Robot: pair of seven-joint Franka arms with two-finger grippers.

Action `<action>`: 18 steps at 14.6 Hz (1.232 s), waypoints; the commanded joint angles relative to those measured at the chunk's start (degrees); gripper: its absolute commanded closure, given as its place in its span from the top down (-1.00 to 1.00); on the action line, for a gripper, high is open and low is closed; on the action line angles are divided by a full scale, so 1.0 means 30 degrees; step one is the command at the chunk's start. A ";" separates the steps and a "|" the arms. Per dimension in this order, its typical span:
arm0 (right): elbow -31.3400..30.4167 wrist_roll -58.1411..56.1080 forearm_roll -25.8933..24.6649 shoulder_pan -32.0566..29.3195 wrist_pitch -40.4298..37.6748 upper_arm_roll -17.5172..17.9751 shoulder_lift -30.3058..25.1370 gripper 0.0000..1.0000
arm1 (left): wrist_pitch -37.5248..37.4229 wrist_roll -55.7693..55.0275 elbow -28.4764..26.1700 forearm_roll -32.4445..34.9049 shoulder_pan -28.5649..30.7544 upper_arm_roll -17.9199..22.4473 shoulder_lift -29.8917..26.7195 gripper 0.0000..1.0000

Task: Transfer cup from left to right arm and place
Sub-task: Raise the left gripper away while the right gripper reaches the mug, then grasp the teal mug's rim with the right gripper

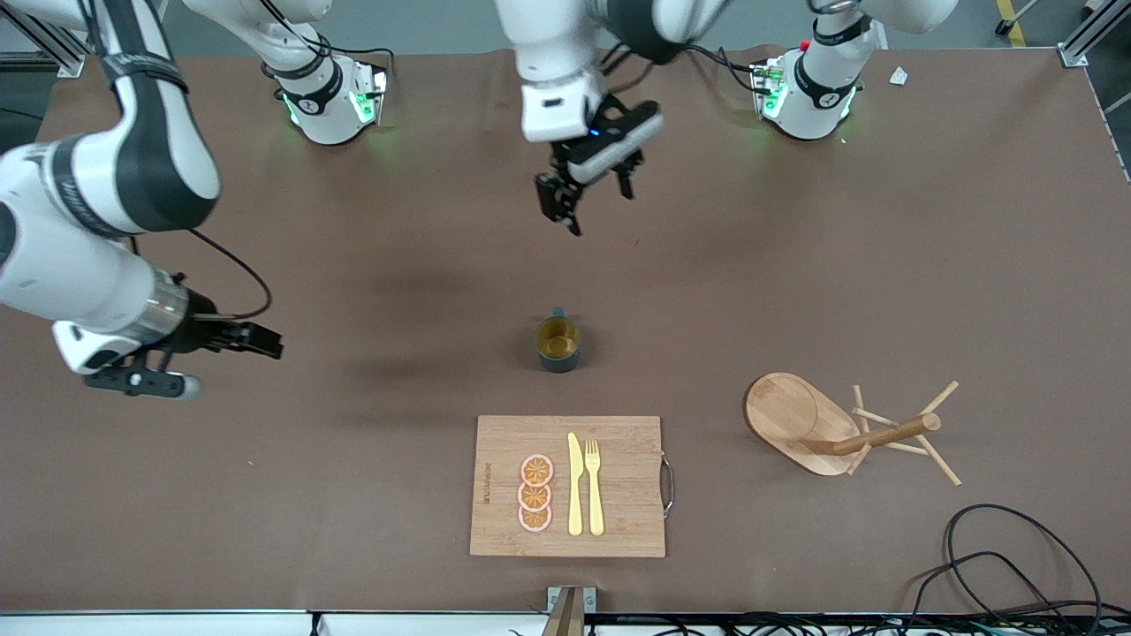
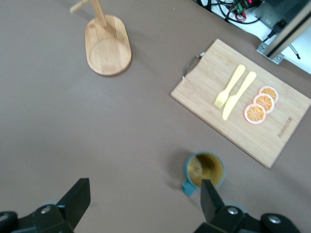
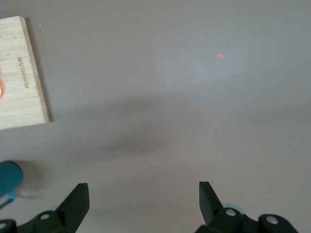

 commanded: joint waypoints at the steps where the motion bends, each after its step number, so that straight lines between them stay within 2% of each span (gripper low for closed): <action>1: 0.0038 0.2163 0.0101 0.1484 0.0479 -0.0087 0.0308 1.00 | 0.0088 0.3828 -0.0050 -0.1901 0.2532 -0.0124 -0.1116 1.00; 4: 0.1146 0.6251 0.0072 0.3592 0.1593 -0.0087 0.1855 1.00 | -0.0610 0.7492 0.0097 -0.3310 0.5112 -0.0153 -0.1704 1.00; 7: 0.4129 1.1059 0.0014 0.5966 0.1653 -0.0058 0.4548 1.00 | -0.1668 1.0747 0.0684 -0.3606 0.6783 -0.0094 -0.1704 1.00; 10: 0.6740 1.4434 -0.0074 0.8075 0.1856 -0.0087 0.7099 1.00 | -0.2282 1.4085 0.1501 -0.4832 0.8833 -0.0094 -0.1704 1.00; 13: 0.8062 1.5789 -0.0162 0.9223 0.3349 -0.0234 0.8684 1.00 | -0.3512 1.8242 0.2060 -0.5918 1.0797 -0.0094 -0.2083 1.00; 16: 0.8212 1.6462 -0.0162 0.9749 0.4927 -0.0234 0.9448 1.00 | -0.3603 2.1879 0.2003 -0.8050 1.2644 -0.0007 -0.3194 1.00; 18: 0.8241 1.6552 -0.0191 1.0364 0.5577 -0.0263 0.9974 1.00 | -0.4680 2.3435 0.1885 -0.8703 1.3203 0.0284 -0.3810 1.00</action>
